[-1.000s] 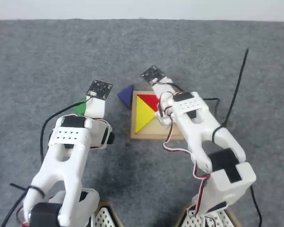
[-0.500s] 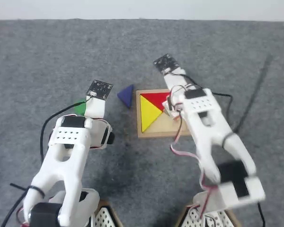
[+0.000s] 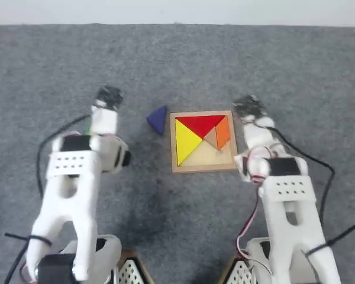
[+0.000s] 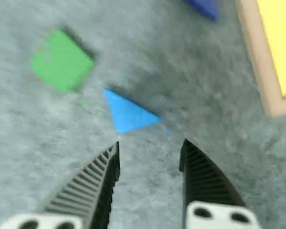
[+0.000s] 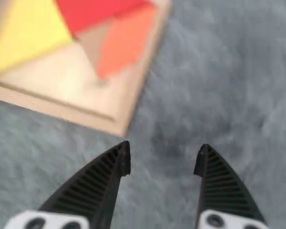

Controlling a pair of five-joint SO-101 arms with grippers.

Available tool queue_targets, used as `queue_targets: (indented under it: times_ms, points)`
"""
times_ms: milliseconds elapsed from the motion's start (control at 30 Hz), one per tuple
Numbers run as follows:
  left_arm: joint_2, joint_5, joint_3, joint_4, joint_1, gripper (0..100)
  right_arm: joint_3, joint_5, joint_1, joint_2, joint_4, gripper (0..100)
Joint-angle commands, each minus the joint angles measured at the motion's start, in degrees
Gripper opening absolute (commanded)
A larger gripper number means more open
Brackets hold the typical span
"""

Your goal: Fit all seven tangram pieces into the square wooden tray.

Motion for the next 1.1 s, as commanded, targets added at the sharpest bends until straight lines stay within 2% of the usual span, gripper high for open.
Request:
queue_targets:
  times_ms: [0,167,433,633,900,1067]
  points:
    - [3.16,-1.41,-12.62,5.10,-4.13,20,4.13,1.41,3.47,-3.30,-0.40,22.7]
    - [16.88,-0.53,-28.09,10.20,-6.51,20,11.25,1.05,4.09,-3.38,-6.55,22.7]
    - [38.15,12.31,-46.37,15.21,-9.58,20,13.71,-0.88,4.26,-3.38,-8.57,22.7]
    - [46.95,17.58,-50.24,15.56,-9.23,20,13.71,-0.88,4.26,-3.38,-8.48,22.7]
    - [51.52,20.84,-50.59,15.30,-8.18,25,13.71,-0.18,4.26,-3.38,-8.40,22.7]
    - [54.15,24.26,-52.00,13.89,-6.59,25,13.80,-0.18,4.26,-3.38,-8.40,22.7]
